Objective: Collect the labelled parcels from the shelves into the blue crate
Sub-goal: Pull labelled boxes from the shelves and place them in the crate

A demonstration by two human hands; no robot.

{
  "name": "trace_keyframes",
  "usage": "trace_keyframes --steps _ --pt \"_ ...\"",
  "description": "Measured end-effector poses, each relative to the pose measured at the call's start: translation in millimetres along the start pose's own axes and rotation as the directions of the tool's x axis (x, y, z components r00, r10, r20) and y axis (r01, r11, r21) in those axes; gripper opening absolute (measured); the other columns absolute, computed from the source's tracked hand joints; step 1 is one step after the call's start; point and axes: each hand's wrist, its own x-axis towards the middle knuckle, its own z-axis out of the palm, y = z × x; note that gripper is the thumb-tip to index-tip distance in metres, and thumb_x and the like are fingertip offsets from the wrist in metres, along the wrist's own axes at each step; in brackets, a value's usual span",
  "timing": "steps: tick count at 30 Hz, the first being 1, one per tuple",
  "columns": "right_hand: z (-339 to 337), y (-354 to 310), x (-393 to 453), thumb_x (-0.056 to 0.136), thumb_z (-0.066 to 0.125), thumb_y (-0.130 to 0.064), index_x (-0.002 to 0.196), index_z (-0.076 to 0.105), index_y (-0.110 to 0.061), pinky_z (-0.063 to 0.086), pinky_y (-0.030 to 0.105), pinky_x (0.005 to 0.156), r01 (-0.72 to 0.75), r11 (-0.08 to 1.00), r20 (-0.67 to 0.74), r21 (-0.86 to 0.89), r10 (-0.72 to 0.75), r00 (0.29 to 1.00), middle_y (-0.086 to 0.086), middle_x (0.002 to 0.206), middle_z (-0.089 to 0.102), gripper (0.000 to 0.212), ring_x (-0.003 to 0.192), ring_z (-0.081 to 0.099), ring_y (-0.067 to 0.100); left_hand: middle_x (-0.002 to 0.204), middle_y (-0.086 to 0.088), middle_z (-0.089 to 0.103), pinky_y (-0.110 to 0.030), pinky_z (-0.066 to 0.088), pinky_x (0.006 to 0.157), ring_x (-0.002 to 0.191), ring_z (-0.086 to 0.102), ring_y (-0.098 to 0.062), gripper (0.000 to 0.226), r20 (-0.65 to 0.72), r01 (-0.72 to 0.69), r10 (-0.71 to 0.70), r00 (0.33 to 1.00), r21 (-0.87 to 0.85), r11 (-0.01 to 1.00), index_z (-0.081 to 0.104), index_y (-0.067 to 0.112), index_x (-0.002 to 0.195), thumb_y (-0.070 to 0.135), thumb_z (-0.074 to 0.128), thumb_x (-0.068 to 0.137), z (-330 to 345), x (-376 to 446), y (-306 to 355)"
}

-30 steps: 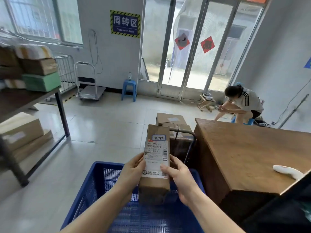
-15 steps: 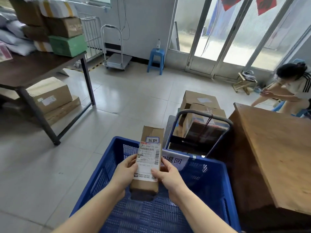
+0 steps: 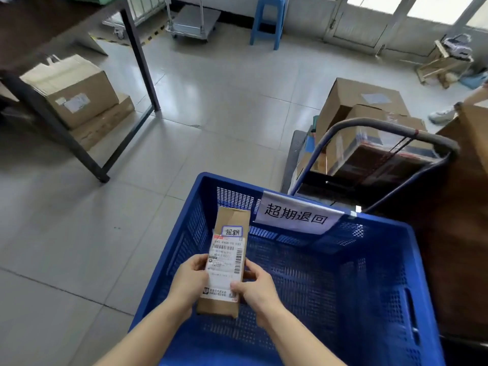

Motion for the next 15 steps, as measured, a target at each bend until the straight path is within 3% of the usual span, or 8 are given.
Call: trace_keyframes --steps 4,8,11,15 --pt "30 36 39 0.077 0.053 0.02 0.122 0.06 -0.024 0.059 0.026 0.065 -0.079 0.997 -0.05 0.008 0.08 0.996 -0.005 0.098 0.071 0.063 0.091 0.068 0.013 0.097 -0.002 0.072 -0.039 0.06 0.071 0.085 0.072 -0.019 0.033 0.02 0.087 -0.088 0.996 0.047 0.995 0.061 0.023 0.1 -0.005 0.047 0.09 -17 44 -32" --pt "52 86 85 0.069 0.054 0.015 0.117 0.065 -0.027 0.062 0.035 0.073 -0.15 0.988 -0.092 -0.035 0.146 0.985 -0.01 0.1 0.074 0.064 0.09 0.07 0.012 0.098 0.0 0.073 -0.037 0.06 0.071 0.084 0.073 -0.018 0.038 0.02 0.152 -0.155 0.988 0.112 0.982 0.062 0.028 0.1 -0.004 0.044 0.09 -25 83 -70" --pt "62 122 121 0.068 0.058 0.009 0.115 0.065 -0.035 0.062 0.036 0.069 -0.196 0.977 -0.11 -0.085 0.186 0.976 -0.011 0.097 0.074 0.065 0.084 0.072 0.011 0.091 0.004 0.075 -0.036 0.061 0.071 0.081 0.074 -0.015 0.041 0.032 0.203 -0.211 0.977 0.155 0.967 0.065 0.033 0.087 -0.002 0.044 0.091 -25 113 -103" --pt "70 173 172 0.07 0.055 0.01 0.118 0.063 -0.036 0.062 0.037 0.067 -0.24 0.962 -0.121 -0.13 0.225 0.967 -0.011 0.098 0.074 0.067 0.082 0.071 0.012 0.086 0.006 0.075 -0.028 0.059 0.061 0.076 0.073 -0.012 0.043 0.019 0.246 -0.255 0.967 0.2 0.948 0.066 0.032 0.087 -0.002 0.04 0.091 -19 160 -150"
